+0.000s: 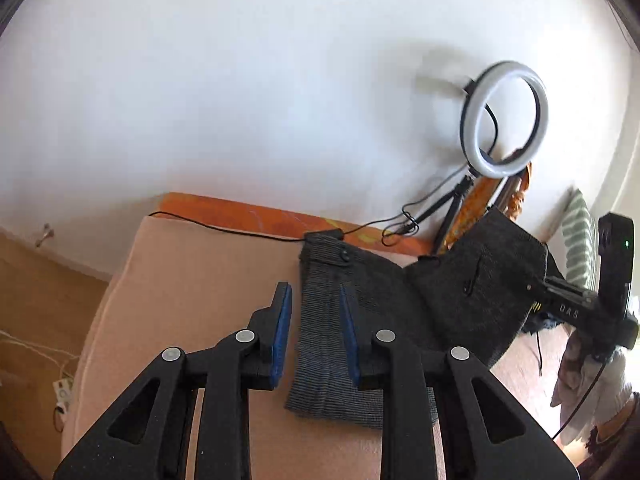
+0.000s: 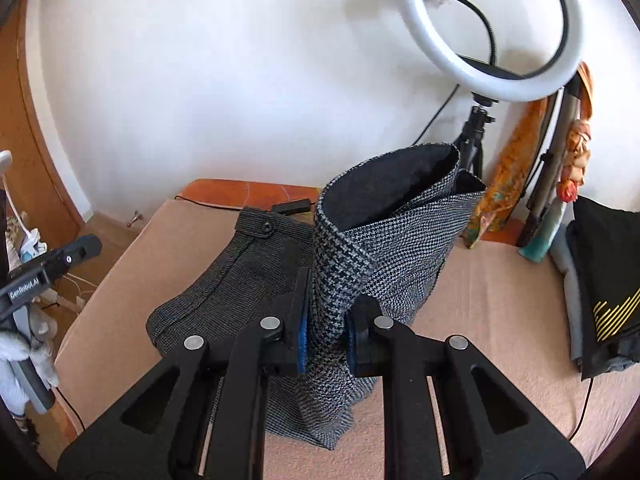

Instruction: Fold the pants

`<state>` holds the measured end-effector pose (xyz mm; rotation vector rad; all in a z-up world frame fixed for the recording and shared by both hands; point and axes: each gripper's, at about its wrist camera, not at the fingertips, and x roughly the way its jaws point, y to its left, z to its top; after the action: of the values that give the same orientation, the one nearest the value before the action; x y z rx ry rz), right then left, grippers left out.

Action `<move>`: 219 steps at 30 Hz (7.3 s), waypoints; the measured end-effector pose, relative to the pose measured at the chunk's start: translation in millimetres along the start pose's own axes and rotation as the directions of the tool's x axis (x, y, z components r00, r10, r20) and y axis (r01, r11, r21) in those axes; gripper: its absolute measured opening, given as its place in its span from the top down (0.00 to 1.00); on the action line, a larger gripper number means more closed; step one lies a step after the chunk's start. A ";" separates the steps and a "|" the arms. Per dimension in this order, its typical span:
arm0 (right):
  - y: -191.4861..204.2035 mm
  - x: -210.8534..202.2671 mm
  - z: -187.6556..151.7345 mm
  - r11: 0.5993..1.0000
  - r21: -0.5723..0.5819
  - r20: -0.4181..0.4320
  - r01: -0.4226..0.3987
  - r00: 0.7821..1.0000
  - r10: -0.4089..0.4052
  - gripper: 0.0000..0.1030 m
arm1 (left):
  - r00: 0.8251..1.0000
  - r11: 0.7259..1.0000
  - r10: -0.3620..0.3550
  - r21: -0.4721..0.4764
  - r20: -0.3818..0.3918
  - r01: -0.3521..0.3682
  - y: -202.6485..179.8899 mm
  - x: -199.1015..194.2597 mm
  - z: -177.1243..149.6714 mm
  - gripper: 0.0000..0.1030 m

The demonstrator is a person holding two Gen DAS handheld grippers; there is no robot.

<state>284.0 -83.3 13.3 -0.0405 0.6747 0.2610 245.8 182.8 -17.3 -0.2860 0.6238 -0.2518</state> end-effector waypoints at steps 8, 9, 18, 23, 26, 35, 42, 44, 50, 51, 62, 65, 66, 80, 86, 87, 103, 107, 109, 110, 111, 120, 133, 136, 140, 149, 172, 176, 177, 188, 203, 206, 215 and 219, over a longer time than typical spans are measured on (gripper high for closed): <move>95.8 47.0 -5.6 0.979 -0.197 -0.069 -0.053 0.997 0.040 0.86 | 0.998 0.995 0.063 -0.084 0.026 -0.060 52.1 -14.9 -4.4 0.79; 107.2 55.2 -9.1 0.974 -0.217 -0.083 -0.061 0.996 0.044 0.86 | 0.997 0.994 0.069 -0.087 0.023 -0.066 56.3 -16.5 -6.1 0.79; 173.7 107.9 -41.0 0.948 -0.299 -0.178 -0.107 0.983 0.055 0.87 | 0.996 0.991 0.093 -0.093 0.012 -0.091 64.5 -17.5 -8.5 0.79; 173.2 105.0 -45.3 0.945 -0.296 -0.184 -0.141 0.979 0.089 0.87 | 0.996 0.993 0.093 -0.069 -0.010 -0.093 56.5 -8.5 -12.0 0.79; 158.8 104.6 -39.3 0.948 -0.257 -0.194 -0.190 0.971 0.142 0.85 | 0.996 0.994 0.091 -0.055 -0.018 -0.091 52.2 -7.1 -13.5 0.79; 88.7 60.3 -15.1 0.851 0.009 -0.119 -0.525 0.844 0.522 0.58 | 0.997 0.997 0.071 0.041 -0.022 -0.070 22.5 -5.3 -19.3 0.79; 31.9 33.8 -2.6 0.892 -0.001 -0.064 -0.453 0.890 0.452 0.58 | 0.996 0.990 -0.024 0.138 -0.087 0.036 -27.0 14.4 -37.3 0.79; 17.6 39.1 2.1 0.907 0.011 -0.059 -0.421 0.905 0.421 0.58 | 0.993 0.978 -0.035 0.198 -0.109 0.057 -46.0 22.6 -43.7 0.79; -15.4 64.4 6.9 0.952 0.043 -0.085 -0.304 0.948 0.307 0.58 | 0.982 0.972 -0.037 0.223 -0.186 0.079 -63.7 55.0 -62.3 0.78; -24.0 68.9 6.3 0.954 0.062 -0.090 -0.293 0.950 0.298 0.56 | 0.979 0.974 -0.016 0.219 -0.205 0.061 -60.9 61.8 -65.7 0.77; -89.3 133.1 3.4 0.924 0.269 -0.177 -0.272 0.929 0.325 0.40 | 0.964 0.993 -0.069 0.075 -0.258 0.091 -32.7 67.9 -80.4 0.73; -97.2 149.0 -2.3 0.903 0.314 -0.203 -0.295 0.908 0.367 0.33 | 0.955 0.977 -0.177 -0.158 -0.238 0.141 -14.8 51.7 -77.0 0.46; -99.1 151.9 -3.9 0.900 0.316 -0.206 -0.300 0.904 0.373 0.32 | 0.953 0.963 -0.196 -0.229 -0.230 0.143 -9.5 47.0 -77.9 0.44; -123.6 180.9 -27.9 0.774 0.484 -0.178 -0.409 0.820 0.545 0.29 | 0.949 0.779 -0.195 -0.627 -0.249 -0.004 20.4 61.7 -116.0 0.40; -122.9 192.0 -25.3 0.726 0.525 -0.129 -0.444 0.802 0.583 0.21 | 0.963 0.762 -0.186 -0.648 -0.196 0.016 10.8 75.1 -111.1 0.37; -122.1 194.1 -24.6 0.715 0.533 -0.116 -0.452 0.798 0.591 0.19 | 0.965 0.754 -0.187 -0.657 -0.183 0.022 10.3 75.7 -111.2 0.36; -100.5 198.2 -11.1 0.757 0.505 -0.105 -0.416 0.840 0.532 0.60 | 0.987 0.769 -0.123 -0.638 -0.100 0.031 20.6 93.6 -104.7 0.69; -91.0 181.8 -2.0 0.803 0.434 -0.100 -0.408 0.864 0.493 0.74 | 0.991 0.826 -0.104 -0.562 -0.089 0.036 6.9 84.6 -94.1 0.77; -85.8 170.9 3.7 0.818 0.404 -0.091 -0.409 0.872 0.480 0.76 | 0.991 0.846 -0.105 -0.532 -0.080 0.047 1.5 79.2 -89.9 0.79; -83.6 164.1 6.9 0.828 0.387 -0.086 -0.406 0.878 0.471 0.76 | 0.991 0.856 -0.107 -0.514 -0.077 0.053 -2.4 76.4 -87.3 0.80; -80.9 156.9 10.2 0.837 0.367 -0.081 -0.406 0.882 0.463 0.77 | 0.992 0.867 -0.106 -0.494 -0.074 0.056 -6.0 73.3 -85.7 0.80; -73.3 84.2 29.4 0.896 0.205 -0.050 -0.393 0.910 0.411 0.78 | 0.989 0.905 -0.135 -0.415 -0.068 0.095 -51.6 51.7 -76.8 0.81; -159.8 -26.4 33.2 0.935 0.168 0.031 -0.313 0.949 0.313 0.78 | 0.963 0.917 -0.270 -0.314 -0.029 0.247 -154.7 45.2 -70.2 0.81; -188.5 -49.2 35.1 0.941 0.174 0.050 -0.289 0.957 0.284 0.78 | 0.953 0.917 -0.301 -0.285 -0.037 0.279 -183.5 56.2 -65.9 0.81; -223.8 -73.2 33.4 0.952 0.183 0.073 -0.246 0.969 0.237 0.78 | 0.935 0.908 -0.350 -0.262 -0.052 0.325 -219.8 71.0 -59.8 0.81; -316.5 -118.7 38.6 0.965 0.213 0.119 -0.154 0.984 0.131 0.78 | 0.898 0.893 -0.433 -0.170 -0.077 0.417 -316.5 112.9 -44.7 0.81; -560.3 -84.4 50.1 0.973 0.229 0.099 -0.007 0.995 -0.016 0.78 | 0.856 0.868 -0.493 -0.027 -0.155 0.496 -500.5 277.7 -74.0 0.81; -582.8 -47.1 36.2 0.968 0.246 0.036 0.054 0.997 -0.065 0.73 | 0.861 0.881 -0.471 -0.052 -0.192 0.471 -492.8 298.2 -90.8 0.81; -587.9 -41.1 33.0 0.962 0.261 0.018 0.084 0.996 -0.092 0.70 | 0.861 0.882 -0.467 -0.039 -0.200 0.470 -493.6 299.2 -93.3 0.81; -621.0 -67.7 20.9 0.890 0.358 0.004 0.284 0.952 -0.306 0.37 | 0.896 0.919 -0.371 0.043 -0.246 0.392 -493.9 266.0 -102.7 0.74; -562.6 -169.0 -6.6 0.853 0.397 0.023 0.338 0.926 -0.377 0.29 | 0.904 0.906 -0.353 0.153 -0.242 0.395 -477.4 162.7 -84.8 0.74; -535.3 -187.0 -13.4 0.855 0.368 0.021 0.366 0.916 -0.401 0.28 | 0.908 0.901 -0.357 0.175 -0.221 0.397 -474.9 138.7 -79.2 0.60; -456.1 -224.3 -41.0 0.856 0.383 0.063 0.348 0.914 -0.400 0.18 | 0.926 0.894 -0.331 0.256 -0.181 0.369 -455.3 65.1 -85.1 0.38; -425.0 -238.6 -54.2 0.857 0.386 0.065 0.341 0.917 -0.394 0.17 | 0.935 0.888 -0.310 0.299 -0.171 0.349 -445.4 35.9 -96.6 0.28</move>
<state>179.0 -554.6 99.4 0.2058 0.5509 -0.2367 151.1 -260.9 38.5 -0.0555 0.6379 -0.6992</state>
